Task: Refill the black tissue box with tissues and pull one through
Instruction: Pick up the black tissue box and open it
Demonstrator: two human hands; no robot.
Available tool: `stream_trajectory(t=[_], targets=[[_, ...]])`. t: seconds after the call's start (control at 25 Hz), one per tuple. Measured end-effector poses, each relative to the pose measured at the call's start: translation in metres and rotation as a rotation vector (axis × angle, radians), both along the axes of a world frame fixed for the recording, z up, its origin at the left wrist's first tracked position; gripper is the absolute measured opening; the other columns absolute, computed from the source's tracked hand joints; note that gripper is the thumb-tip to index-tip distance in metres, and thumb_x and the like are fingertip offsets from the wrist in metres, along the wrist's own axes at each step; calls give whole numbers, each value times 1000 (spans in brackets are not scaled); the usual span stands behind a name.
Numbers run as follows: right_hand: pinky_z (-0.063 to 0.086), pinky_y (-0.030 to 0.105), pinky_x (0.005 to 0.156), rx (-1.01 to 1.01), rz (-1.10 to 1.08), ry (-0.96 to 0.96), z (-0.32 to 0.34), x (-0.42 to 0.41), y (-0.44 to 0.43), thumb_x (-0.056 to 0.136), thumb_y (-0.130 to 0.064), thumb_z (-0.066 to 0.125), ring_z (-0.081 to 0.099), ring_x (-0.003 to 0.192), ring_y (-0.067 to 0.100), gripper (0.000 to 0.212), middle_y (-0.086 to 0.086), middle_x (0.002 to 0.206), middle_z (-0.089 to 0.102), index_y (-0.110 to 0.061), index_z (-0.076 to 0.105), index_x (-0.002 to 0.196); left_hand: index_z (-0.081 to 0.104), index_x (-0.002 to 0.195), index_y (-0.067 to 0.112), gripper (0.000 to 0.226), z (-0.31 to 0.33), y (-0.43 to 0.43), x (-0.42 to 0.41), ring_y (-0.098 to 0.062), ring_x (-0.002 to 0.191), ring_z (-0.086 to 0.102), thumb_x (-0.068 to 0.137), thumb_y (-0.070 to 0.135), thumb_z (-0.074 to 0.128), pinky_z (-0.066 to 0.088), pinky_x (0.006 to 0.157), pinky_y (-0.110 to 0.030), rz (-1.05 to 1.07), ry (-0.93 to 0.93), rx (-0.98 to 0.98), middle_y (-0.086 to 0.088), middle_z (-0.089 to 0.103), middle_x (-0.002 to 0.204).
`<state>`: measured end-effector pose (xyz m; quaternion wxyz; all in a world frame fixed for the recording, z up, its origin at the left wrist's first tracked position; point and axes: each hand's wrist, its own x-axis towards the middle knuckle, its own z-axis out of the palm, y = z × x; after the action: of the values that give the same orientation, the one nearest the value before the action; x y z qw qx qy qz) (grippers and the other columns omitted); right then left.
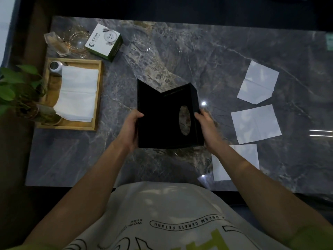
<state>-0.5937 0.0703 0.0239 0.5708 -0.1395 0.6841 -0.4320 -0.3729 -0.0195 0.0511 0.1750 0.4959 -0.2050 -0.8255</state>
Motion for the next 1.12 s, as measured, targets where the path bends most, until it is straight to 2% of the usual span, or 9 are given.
stream_trajectory(t=[0.08, 0.28, 0.36, 0.48, 0.56, 0.68, 0.8, 0.92, 1.12], targets=[[49, 17, 86, 12, 90, 53, 2, 3, 4, 98, -34, 52, 62, 104, 1, 38, -13, 117, 63, -28, 48, 136, 65, 101, 11, 37, -2, -1, 6, -16, 66, 68, 87, 30, 36, 57, 65, -26, 9, -25, 16, -2, 70, 76], [48, 41, 103, 66, 206, 214, -10, 4, 10, 95, -10, 53, 59, 116, 15, 44, -1, 127, 61, -17, 49, 139, 64, 97, 13, 35, -1, 0, 12, -15, 63, 68, 90, 33, 37, 56, 59, -24, 15, -123, 4, -1, 70, 73], [49, 29, 99, 54, 213, 240, -9, 4, 11, 95, 5, 45, 56, 113, 9, 48, -4, 123, 57, -10, 46, 140, 63, 95, 11, 30, 4, 1, 10, -15, 63, 66, 92, 30, 40, 55, 58, -23, -14, -192, -17, -3, 68, 74], [49, 6, 79, 32, 241, 296, -7, 4, 12, 94, 12, 43, 57, 101, -2, 48, -6, 114, 57, -6, 47, 138, 60, 95, 12, 14, 5, -2, 9, -17, 70, 64, 92, 20, 49, 53, 64, -29, -41, -378, -144, -9, 64, 86], [51, 13, 87, 31, 256, 319, -10, 4, 13, 93, 8, 49, 57, 110, 8, 47, -2, 118, 59, -9, 47, 138, 61, 98, 14, 8, -2, -3, 15, -12, 75, 68, 92, 13, 55, 57, 70, -28, -62, -495, -334, -8, 67, 94], [47, 34, 103, 43, 319, 412, -16, 5, 15, 91, 2, 55, 55, 120, 15, 55, 4, 132, 58, -16, 43, 142, 53, 126, 11, 38, -19, -2, 28, -17, 102, 66, 89, 11, 64, 54, 92, -35, -128, -608, -606, -8, 65, 116], [47, 34, 101, 47, 367, 515, -20, 6, 17, 91, 0, 54, 57, 120, 19, 57, 5, 133, 59, -22, 41, 143, 26, 148, 10, 71, -35, 4, 35, -19, 123, 52, 88, 10, 64, 41, 107, -30, -217, -728, -772, -9, 51, 134], [48, 38, 102, 53, 376, 539, -25, 7, 18, 92, -3, 53, 58, 120, 20, 57, 5, 131, 60, -27, 40, 142, 20, 152, 9, 71, -48, 13, 29, -33, 140, 30, 91, 10, 57, 22, 116, -31, -388, -849, -917, -22, 27, 150], [45, 27, 98, 31, 395, 526, -25, 6, 21, 94, -2, 51, 56, 118, 14, 56, 0, 132, 59, -26, 40, 143, -7, 154, 19, 90, -51, 27, 6, -34, 148, -17, 91, 58, 45, 1, 119, -47, -733, -1041, -829, -19, -23, 158]])
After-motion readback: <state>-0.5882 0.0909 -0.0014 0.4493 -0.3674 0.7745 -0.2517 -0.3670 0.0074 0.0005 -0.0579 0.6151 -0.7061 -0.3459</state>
